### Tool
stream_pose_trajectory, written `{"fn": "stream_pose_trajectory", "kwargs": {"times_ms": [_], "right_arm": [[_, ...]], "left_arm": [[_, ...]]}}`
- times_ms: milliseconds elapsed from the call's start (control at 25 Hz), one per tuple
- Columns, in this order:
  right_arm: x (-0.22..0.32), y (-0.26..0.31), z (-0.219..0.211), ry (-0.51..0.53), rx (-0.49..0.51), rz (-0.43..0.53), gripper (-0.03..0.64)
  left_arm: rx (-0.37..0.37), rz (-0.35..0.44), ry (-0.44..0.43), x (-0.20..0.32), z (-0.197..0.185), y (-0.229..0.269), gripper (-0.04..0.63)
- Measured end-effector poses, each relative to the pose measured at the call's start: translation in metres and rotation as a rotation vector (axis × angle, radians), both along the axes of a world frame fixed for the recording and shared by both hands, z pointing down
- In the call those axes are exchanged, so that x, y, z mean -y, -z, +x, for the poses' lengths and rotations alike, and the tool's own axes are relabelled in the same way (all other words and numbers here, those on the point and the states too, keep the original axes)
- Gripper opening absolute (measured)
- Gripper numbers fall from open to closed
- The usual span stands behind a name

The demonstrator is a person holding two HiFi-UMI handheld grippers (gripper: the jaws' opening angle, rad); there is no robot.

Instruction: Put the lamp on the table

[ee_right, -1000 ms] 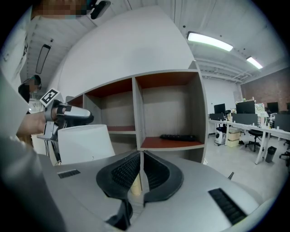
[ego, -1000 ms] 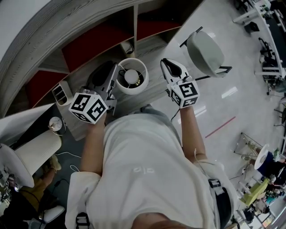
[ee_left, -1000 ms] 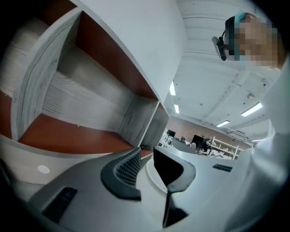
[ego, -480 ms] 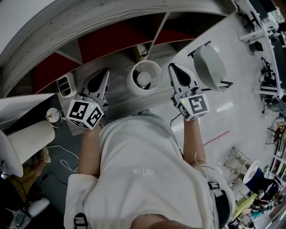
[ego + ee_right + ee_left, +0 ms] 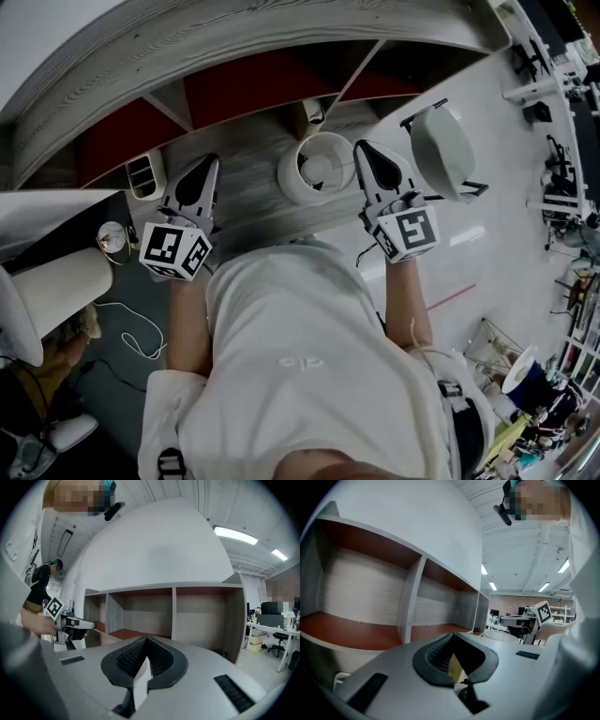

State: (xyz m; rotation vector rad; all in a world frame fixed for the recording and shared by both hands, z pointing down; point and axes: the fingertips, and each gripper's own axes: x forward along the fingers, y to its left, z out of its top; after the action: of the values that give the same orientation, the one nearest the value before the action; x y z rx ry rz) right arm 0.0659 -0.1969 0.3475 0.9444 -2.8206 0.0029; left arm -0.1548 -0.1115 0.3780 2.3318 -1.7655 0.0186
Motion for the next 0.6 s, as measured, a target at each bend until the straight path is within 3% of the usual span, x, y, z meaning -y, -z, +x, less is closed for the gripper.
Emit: {"fn": "stream_pose_trajectory", "kwargs": {"times_ms": [600], "right_arm": [[-0.016, -0.003, -0.02, -0.007, -0.048, 0.0, 0.029]], "left_arm": [[-0.031, -0.022, 0.005, -0.018, -0.018, -0.014, 0.015]]}}
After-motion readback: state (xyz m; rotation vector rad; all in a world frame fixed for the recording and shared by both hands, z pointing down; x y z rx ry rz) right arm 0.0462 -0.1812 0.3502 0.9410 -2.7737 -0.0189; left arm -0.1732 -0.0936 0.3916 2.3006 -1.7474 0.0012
